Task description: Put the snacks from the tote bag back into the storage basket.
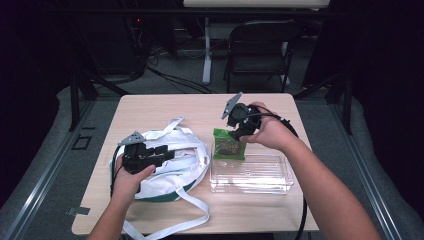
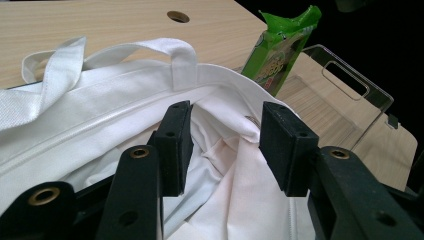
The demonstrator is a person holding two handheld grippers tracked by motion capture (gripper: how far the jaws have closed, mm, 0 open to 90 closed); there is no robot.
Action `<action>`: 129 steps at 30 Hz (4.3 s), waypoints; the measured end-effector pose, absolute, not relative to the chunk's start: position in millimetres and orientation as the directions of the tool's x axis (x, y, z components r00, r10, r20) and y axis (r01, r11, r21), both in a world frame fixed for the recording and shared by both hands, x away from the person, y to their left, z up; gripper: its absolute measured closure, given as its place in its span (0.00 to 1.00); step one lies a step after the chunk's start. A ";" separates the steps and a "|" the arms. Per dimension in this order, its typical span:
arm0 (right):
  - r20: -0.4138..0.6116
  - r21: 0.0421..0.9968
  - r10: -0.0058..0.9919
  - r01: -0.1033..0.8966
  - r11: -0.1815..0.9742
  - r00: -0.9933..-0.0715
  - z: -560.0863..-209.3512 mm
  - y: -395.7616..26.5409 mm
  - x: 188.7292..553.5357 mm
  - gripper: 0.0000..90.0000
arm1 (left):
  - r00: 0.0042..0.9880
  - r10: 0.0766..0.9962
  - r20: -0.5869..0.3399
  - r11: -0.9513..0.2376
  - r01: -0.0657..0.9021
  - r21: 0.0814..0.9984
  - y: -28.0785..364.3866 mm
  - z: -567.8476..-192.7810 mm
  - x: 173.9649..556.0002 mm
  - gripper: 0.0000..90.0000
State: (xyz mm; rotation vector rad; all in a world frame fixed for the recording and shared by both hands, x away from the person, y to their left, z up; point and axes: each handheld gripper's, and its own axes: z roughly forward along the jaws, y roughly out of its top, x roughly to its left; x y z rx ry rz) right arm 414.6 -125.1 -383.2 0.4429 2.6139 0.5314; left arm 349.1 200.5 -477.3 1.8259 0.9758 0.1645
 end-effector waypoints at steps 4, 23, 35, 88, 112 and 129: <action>-0.340 0.466 0.434 0.252 0.848 -0.834 -379.7 -130.1 409.9 0.54 | 0.660 0.684 -0.311 -0.149 0.543 0.826 201.9 -476.6 348.6 0.62; -0.287 0.543 0.554 0.344 0.766 -0.782 -383.5 -145.0 392.3 0.55 | 0.657 0.686 -0.312 -0.153 0.549 0.822 202.6 -477.9 348.7 0.62; -0.258 0.577 0.576 0.354 0.736 -0.776 -383.8 -148.7 375.3 0.55 | 0.657 0.687 -0.311 -0.153 0.549 0.822 202.9 -477.7 348.1 0.62; -0.115 0.767 0.719 0.399 0.503 -0.686 -464.9 -206.7 307.6 0.56 | 0.651 0.692 -0.313 -0.145 0.550 0.823 204.8 -479.6 348.9 0.62; -0.063 0.835 0.775 0.392 0.386 -0.629 -502.9 -220.3 286.2 0.57 | 0.648 0.692 -0.317 -0.144 0.555 0.819 204.5 -480.8 348.8 0.62; -0.068 0.835 0.790 0.399 0.380 -0.610 -514.5 -223.4 287.4 0.57 | 0.640 0.700 -0.317 -0.149 0.565 0.812 204.9 -485.3 350.6 0.60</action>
